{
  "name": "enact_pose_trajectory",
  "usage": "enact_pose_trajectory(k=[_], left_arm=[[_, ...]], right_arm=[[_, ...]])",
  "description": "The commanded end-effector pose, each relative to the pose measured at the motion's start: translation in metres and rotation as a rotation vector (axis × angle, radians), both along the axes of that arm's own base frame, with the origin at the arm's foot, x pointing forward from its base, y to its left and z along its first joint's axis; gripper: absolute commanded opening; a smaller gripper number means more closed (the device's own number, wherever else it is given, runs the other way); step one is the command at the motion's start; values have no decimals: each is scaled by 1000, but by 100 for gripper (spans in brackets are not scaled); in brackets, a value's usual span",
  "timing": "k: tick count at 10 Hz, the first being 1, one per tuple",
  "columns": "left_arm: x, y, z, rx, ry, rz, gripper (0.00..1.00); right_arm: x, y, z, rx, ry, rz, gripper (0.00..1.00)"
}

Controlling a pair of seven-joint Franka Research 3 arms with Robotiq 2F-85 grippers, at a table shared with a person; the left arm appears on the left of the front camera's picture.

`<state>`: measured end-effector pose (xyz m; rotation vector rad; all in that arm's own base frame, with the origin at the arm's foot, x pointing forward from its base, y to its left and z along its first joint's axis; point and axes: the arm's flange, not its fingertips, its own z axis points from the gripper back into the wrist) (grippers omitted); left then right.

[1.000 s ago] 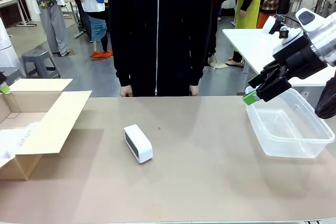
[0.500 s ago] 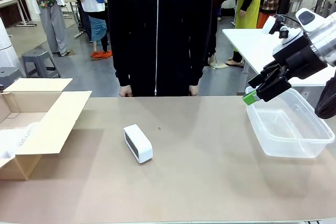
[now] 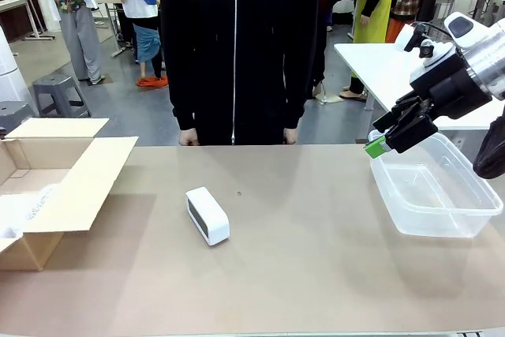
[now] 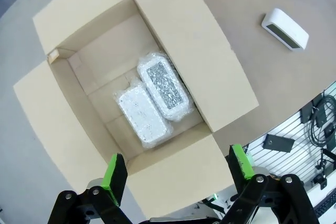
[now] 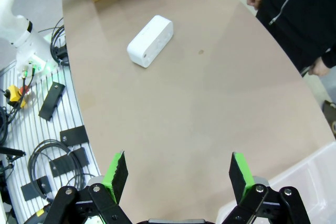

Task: Separate and place wrapped and unwrapped clocks.
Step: If the picked Digital clock is wrapped, place it in the Package Box ; if not, place it in the Organizing box, then pick up the Digital clock indicated by the person.

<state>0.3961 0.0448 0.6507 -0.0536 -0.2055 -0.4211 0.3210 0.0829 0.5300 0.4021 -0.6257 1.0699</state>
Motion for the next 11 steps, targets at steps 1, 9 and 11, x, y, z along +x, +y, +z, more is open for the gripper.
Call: enact_pose_trajectory(k=[1, 9, 11], left_arm=[[-3, -3, 5, 4, -15, -19, 100], [-3, -3, 5, 4, -15, -19, 100], [-3, -3, 5, 4, -15, -19, 100]], right_arm=[[1, 2, -1, 28, 7, 13, 100], [1, 2, -1, 28, 7, 13, 100], [1, 2, -1, 28, 7, 13, 100]])
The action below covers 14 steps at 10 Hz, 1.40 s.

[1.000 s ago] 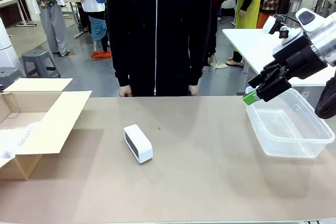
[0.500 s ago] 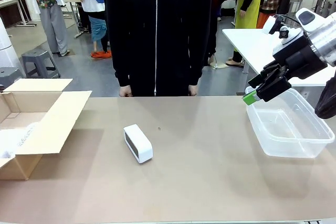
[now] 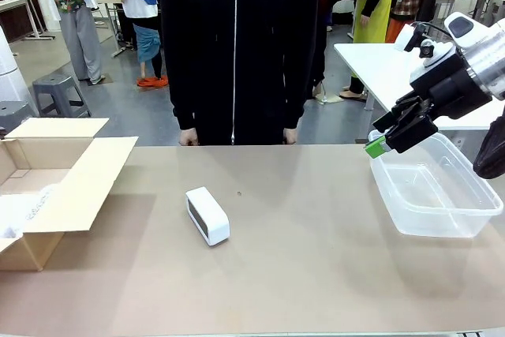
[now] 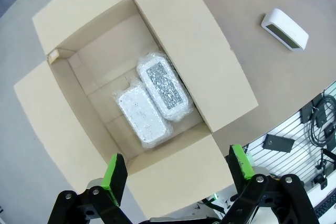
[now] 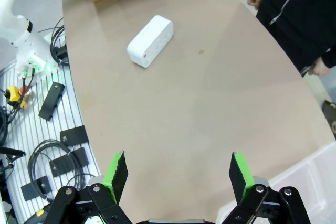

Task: Separate and place wrapped and unwrapped clocks.
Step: Pick up the Digital clock indicated by the person.

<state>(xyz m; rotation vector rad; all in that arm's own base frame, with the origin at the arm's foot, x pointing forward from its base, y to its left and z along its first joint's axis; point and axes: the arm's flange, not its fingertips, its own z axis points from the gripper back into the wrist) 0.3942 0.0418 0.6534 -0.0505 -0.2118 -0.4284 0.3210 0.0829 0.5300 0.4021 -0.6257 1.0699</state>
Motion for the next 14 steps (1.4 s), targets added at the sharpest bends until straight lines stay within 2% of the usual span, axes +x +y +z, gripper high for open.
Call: enact_pose_trajectory(k=[1, 4, 5, 7, 8, 10, 11, 12, 13, 14], left_arm=[[-1, 0, 2, 1, -8, -12, 100], [0, 0, 0, 0, 0, 0, 100], [-12, -42, 5, -57, -14, -103, 100], [-56, -115, 3, -219, -31, -322, 100], [-78, -138, -11, -273, -47, -391, 100], [-109, -149, -47, -356, -132, -531, 100], [-122, -145, -65, -411, -192, -550, 100], [-131, -139, -80, -397, -275, -576, 100], [-134, -134, -92, -384, -374, -567, 100], [-135, -134, -100, -324, -440, -523, 100]], right_arm=[[1, 2, -1, 28, 7, 13, 100], [1, 2, -1, 28, 7, 13, 100], [1, 2, -1, 28, 7, 13, 100], [1, 2, -1, 28, 7, 13, 100], [1, 2, -1, 28, 7, 13, 100], [1, 2, -1, 28, 7, 13, 100], [1, 2, -1, 28, 7, 13, 100], [1, 2, -1, 28, 7, 13, 100], [1, 2, -1, 28, 7, 13, 100], [1, 2, -1, 28, 7, 13, 100]])
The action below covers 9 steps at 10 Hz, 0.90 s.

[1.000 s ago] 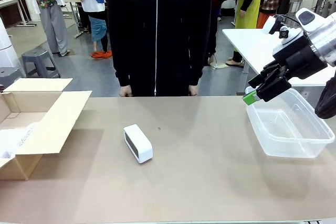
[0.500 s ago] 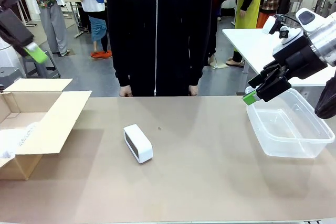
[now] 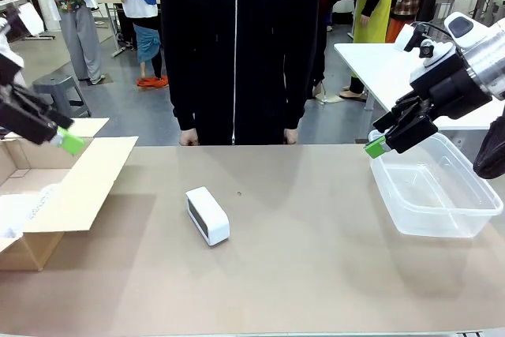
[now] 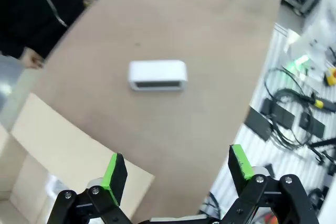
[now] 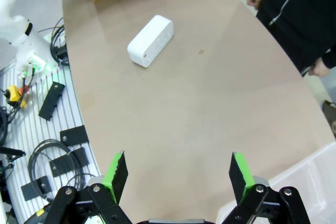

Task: Separate and place wrapped and unwrapped clocks.
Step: Pick up the Digital clock indicated by the person.

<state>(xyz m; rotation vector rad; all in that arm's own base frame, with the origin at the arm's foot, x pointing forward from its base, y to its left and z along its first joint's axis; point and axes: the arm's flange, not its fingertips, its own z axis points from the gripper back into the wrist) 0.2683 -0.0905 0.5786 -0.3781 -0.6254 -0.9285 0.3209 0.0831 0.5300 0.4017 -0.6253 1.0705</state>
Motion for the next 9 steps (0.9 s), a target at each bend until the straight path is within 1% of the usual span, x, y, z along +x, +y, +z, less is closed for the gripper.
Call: enact_pose_trajectory(k=[1, 2, 4, 5, 6, 7, 9], left_arm=[[-7, -5, -31, -5, -89, 48, 100], [-8, -7, -36, -6, -51, 39, 100], [-2, 0, -35, -4, -55, 81, 100], [0, 4, -33, 7, -42, 82, 100], [3, 4, -27, 26, -44, 38, 100], [19, 0, 1, -3, -50, 56, 100], [19, 0, 1, -3, -50, 56, 100]], right_arm=[[1, 2, -1, 29, 7, 13, 100], [1, 2, -1, 29, 7, 13, 100], [1, 2, -1, 29, 7, 13, 100], [1, 2, -1, 29, 7, 13, 100], [1, 2, -1, 29, 7, 13, 100], [1, 2, -1, 29, 7, 13, 100], [1, 2, -1, 29, 7, 13, 100]])
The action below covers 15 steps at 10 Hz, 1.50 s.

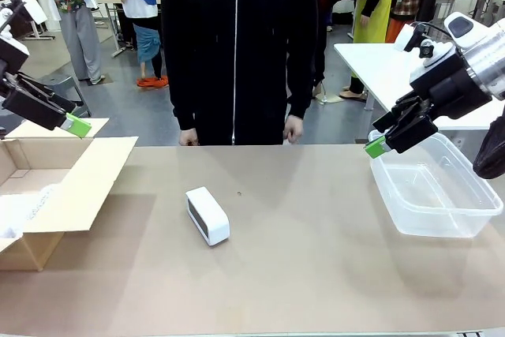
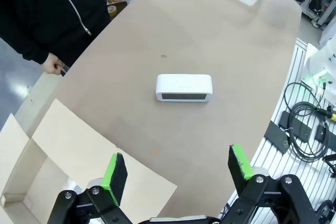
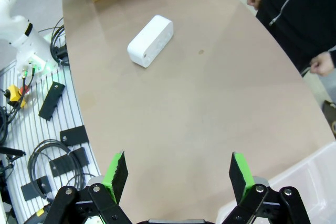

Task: Separate and place wrapped and unwrapped clocks.
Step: Pick up the Digital clock indicated by the person.

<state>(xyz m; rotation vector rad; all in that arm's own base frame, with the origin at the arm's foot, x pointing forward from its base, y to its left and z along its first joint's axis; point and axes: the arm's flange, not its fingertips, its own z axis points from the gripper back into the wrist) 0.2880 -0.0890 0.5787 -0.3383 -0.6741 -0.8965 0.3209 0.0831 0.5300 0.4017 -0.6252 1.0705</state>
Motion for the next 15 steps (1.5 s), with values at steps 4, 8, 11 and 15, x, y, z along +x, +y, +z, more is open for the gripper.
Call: enact_pose_trajectory(k=[4, 8, 11, 15], left_arm=[[-1, -2, 1, -6, -2, 9, 100], [-1, -2, 1, -6, -2, 9, 100], [-1, -2, 1, -6, -2, 9, 100], [-1, -2, 1, -6, -2, 9, 100]], right_arm=[[1, 2, -1, 29, 7, 13, 100], [1, 2, -1, 29, 7, 13, 100], [1, 2, -1, 29, 7, 13, 100], [1, 2, -1, 29, 7, 13, 100]])
